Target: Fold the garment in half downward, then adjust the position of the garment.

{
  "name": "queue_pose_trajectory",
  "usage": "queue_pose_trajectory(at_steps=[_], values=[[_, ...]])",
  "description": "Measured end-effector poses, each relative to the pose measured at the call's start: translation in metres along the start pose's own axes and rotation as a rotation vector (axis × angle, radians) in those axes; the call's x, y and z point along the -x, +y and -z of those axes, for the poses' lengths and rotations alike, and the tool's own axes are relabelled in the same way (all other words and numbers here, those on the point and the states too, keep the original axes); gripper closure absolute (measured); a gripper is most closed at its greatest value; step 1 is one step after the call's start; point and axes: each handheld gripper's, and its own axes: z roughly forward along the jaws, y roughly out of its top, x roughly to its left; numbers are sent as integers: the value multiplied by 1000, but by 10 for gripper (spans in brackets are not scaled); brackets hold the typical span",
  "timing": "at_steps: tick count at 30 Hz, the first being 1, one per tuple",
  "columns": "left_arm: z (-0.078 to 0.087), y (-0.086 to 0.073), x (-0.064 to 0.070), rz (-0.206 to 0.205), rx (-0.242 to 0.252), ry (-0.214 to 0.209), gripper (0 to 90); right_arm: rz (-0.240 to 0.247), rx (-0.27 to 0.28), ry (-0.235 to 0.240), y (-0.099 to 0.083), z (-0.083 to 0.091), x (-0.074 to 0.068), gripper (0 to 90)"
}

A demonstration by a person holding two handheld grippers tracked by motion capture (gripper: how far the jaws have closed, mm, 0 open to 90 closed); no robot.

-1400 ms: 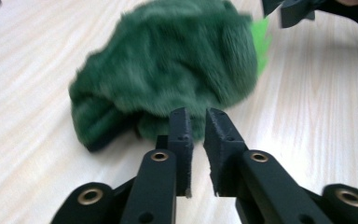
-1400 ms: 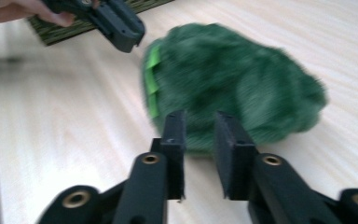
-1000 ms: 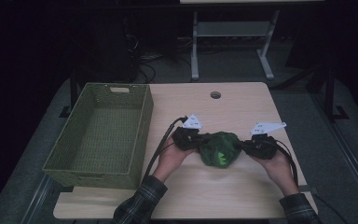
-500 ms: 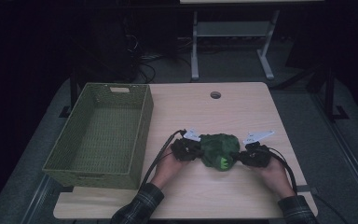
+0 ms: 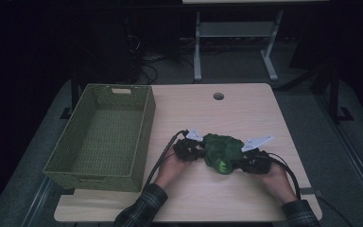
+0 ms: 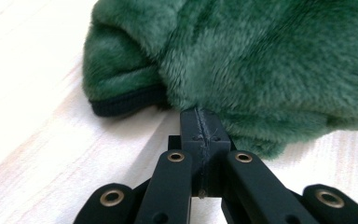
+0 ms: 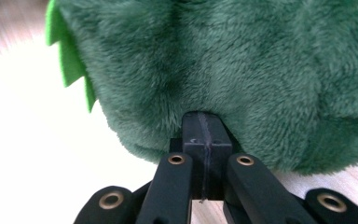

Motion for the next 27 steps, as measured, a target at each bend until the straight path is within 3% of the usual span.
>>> queue_pose_trajectory(at_steps=[6, 7, 13, 21, 27], values=[[5, 0, 0, 11, 16, -1, 897, 1, 22, -3, 1, 6, -1, 898], [10, 2, 2, 7, 25, -7, 896, 10, 60, -6, 3, 14, -2, 898], [26, 7, 12, 1, 46, -21, 896, 14, 148, -33, 12, 38, 0, 897], [45, 12, 30, -5, 79, -59, 896, -11, 202, -91, 34, 49, 23, 898], [46, 11, 47, -19, 96, -107, 896, -35, 211, -112, 52, 41, 43, 898]])
